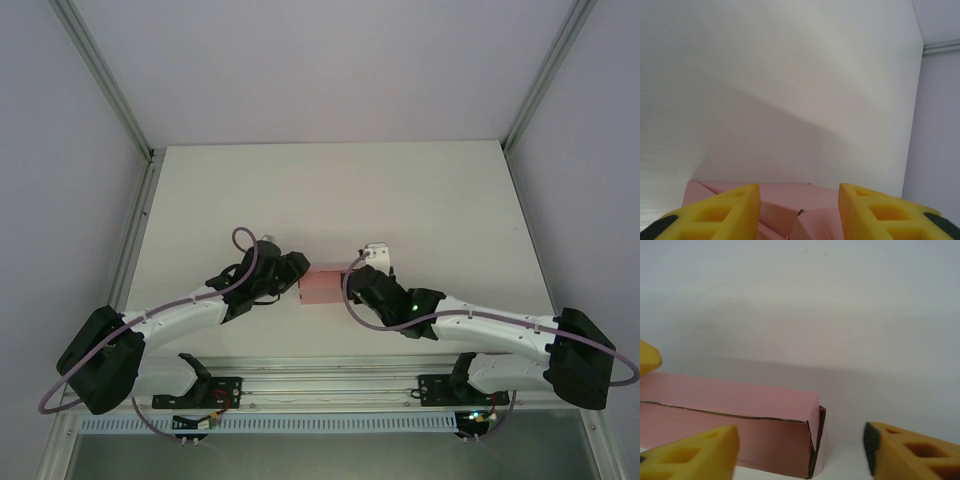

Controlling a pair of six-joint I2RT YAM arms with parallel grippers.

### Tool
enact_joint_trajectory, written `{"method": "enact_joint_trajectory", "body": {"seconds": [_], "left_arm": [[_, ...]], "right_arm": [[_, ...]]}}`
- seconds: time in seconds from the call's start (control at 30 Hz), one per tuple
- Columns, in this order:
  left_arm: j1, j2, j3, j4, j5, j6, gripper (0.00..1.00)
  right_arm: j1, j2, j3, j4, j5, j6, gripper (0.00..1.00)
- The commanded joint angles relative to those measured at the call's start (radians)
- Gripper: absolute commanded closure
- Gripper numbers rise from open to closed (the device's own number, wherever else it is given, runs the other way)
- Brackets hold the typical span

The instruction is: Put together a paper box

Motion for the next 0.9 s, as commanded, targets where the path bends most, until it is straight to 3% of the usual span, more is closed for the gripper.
{"method": "enact_joint_trajectory", "body": {"seconds": [0.0, 0.1, 0.27, 0.47, 0.63, 0.8, 0.87], "left_arm": [[-0.019, 0.024, -0.040, -0.102, -0.022, 0.069, 0.56], [-0.024, 0.016, -0.041, -0.095, -0.028, 0.086, 0.57], [-0.033, 0.020, -0.031, -0.105, -0.029, 0.124, 0.57], [-0.043, 0.026, -0.032, -0.101, -0.023, 0.160, 0.58], [-0.047, 0.030, -0.043, -0.100, -0.022, 0.171, 0.58], [-0.050, 0.025, -0.061, -0.106, -0.028, 0.173, 0.59], [-0.051, 0.020, -0.072, -0.100, -0.028, 0.175, 0.59]], "right_arm": [[-0.017, -0.022, 0.070, -0.084, 0.010, 0.093, 0.25], [-0.077, -0.042, 0.107, -0.181, -0.048, 0.211, 0.17], [-0.144, -0.026, 0.115, -0.165, -0.159, 0.252, 0.18], [-0.225, 0.058, 0.123, -0.185, -0.243, 0.301, 0.31], [-0.232, 0.114, 0.118, -0.183, -0.318, 0.277, 0.41], [-0.229, 0.077, 0.024, -0.169, -0.376, 0.300, 0.53], [-0.228, 0.048, -0.022, -0.166, -0.387, 0.316, 0.53]]}}
